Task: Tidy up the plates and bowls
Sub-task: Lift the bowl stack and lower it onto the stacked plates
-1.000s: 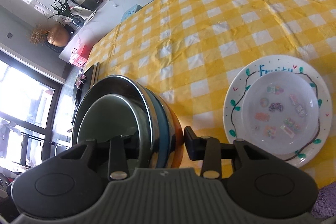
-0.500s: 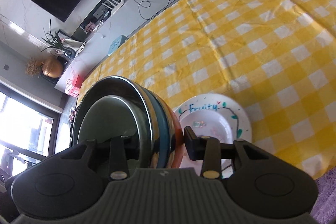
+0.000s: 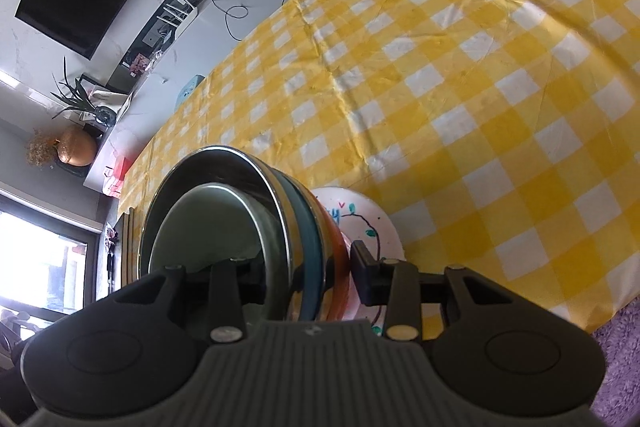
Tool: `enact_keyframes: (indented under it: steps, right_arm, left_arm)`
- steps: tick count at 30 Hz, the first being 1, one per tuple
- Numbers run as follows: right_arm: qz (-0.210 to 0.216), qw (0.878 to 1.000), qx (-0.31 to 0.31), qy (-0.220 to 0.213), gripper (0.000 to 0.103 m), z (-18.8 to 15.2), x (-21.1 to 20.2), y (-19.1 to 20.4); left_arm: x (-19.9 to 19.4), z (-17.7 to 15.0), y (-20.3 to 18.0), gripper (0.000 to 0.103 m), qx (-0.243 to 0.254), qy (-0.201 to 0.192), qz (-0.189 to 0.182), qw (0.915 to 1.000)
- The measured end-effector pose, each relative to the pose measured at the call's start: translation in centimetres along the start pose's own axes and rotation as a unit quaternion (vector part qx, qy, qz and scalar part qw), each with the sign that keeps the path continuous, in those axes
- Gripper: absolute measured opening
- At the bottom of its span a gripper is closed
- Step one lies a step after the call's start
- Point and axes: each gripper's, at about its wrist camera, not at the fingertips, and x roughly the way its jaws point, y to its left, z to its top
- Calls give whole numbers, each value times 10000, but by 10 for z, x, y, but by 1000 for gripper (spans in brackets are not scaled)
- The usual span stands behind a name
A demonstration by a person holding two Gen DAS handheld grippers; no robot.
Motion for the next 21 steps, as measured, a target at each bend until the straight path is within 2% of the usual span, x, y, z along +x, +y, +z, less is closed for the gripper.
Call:
enact_keyframes:
  steps: [13, 21]
  right_arm:
    - [-150, 9999, 11, 53, 39, 0, 7, -2]
    - [-181, 9998, -69, 6, 46, -1, 6, 4]
  left_arm:
    - [10, -2, 7, 45, -35, 144, -15, 9999]
    - [9, -2, 5, 44, 62, 91, 12, 9999]
